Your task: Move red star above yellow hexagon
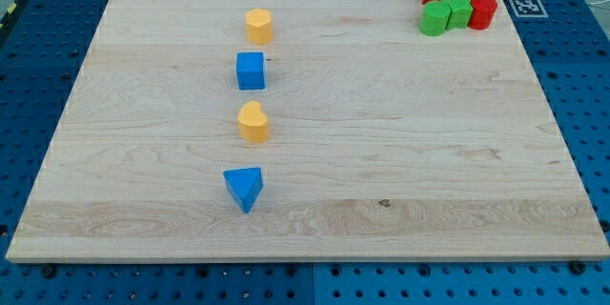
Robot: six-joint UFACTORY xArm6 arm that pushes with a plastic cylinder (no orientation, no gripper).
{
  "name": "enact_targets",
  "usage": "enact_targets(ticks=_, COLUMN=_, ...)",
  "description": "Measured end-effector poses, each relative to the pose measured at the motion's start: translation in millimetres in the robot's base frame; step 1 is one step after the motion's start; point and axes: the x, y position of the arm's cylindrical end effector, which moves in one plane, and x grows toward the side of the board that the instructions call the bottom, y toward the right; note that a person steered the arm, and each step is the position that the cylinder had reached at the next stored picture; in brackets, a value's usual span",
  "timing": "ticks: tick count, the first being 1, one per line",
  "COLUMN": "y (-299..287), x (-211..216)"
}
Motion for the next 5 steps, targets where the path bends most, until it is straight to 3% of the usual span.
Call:
enact_targets(ticks=3, y=-41, x=26)
enact_targets(ticks=5, y=-100, x=28)
